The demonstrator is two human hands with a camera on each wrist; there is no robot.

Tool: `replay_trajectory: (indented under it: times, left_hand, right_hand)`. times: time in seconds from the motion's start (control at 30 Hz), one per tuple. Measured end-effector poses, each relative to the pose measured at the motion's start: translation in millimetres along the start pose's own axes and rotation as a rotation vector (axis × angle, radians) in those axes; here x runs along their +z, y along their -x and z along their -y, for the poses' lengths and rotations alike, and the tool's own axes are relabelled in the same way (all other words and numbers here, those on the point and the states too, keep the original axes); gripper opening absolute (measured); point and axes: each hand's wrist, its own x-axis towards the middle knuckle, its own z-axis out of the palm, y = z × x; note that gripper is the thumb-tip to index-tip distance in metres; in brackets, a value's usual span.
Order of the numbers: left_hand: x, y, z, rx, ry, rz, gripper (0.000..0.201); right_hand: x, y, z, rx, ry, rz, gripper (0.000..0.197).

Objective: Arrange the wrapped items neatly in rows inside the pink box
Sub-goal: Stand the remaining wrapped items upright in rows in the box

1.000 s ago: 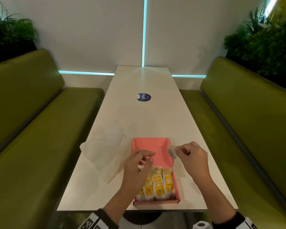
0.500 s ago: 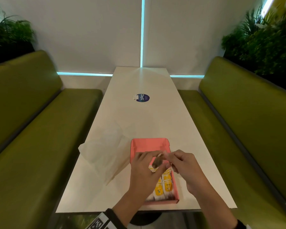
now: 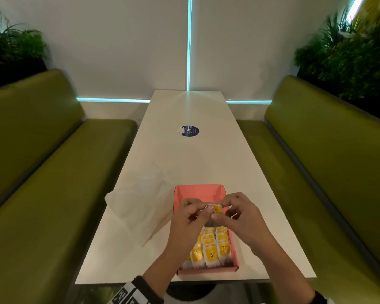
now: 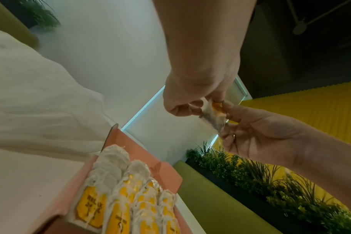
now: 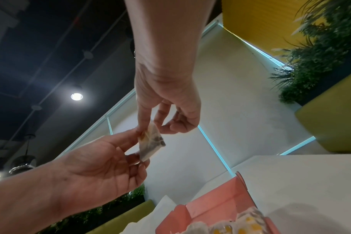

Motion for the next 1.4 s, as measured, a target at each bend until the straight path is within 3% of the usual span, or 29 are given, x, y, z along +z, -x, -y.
replay_trajectory:
  times: [0.1,0.23,0.37,0.53,0.63,0.77,0.83,0.9,1.0,1.1,1.4]
  left_hand:
    - [-3,-2,0,0.009,-0.014,0.026,0.027]
    - [-6,-1,0,0.017,-0.067,0.045,0.031]
    - [-8,1,-4,0.051,-0.054,0.095,0.026]
    - [-7,4,-12,0.053,-0.007,0.195,0.012]
    - [-6,3,-8,0.060,-0.028,0.182,0.029]
    - [-6,2,-10,-0.019,0.000,0.099,0.034]
    - [-6,1,-12,-0.015,0.002,0.080,0.036]
    - [-7,0,-13,-0.011,0.006,0.065,0.040]
    - [-7,-1,-15,-0.038,0.042,0.051,0.041]
    - [-7,0,-16,-0.052,0.076,0.056,0.038]
    - [-11,-1,-14,-0.011,0.009,-0.012,0.032]
  right_hand:
    - [-3,-5,-1,-0.003,-0.033,-0.010,0.021]
    - [-9,-12,-3,0.043,0.080,-0.304,0.026]
    - [-10,-10,-2,0.088,-0.086,-0.040,0.022]
    - [-8,-9,-2,0.165,-0.178,-0.003,0.012]
    - [-7,-7,-2,0.193,-0.210,0.038,0.006]
    - [-7,-5,-1,0.218,-0.276,0.031,0.011]
    - [-6,-4,-1,0.187,-0.261,0.005,0.008]
    - [-4,-1,-5,0.135,-0.220,-0.027,0.017]
    - [0,2,-12,0.058,-0.005,-0.048,0.030]
    - [7,2,-20,-0.017,0.141,-0.019,0.022]
    - [2,3,-19,-0.024,-0.121,-0.092,0.017]
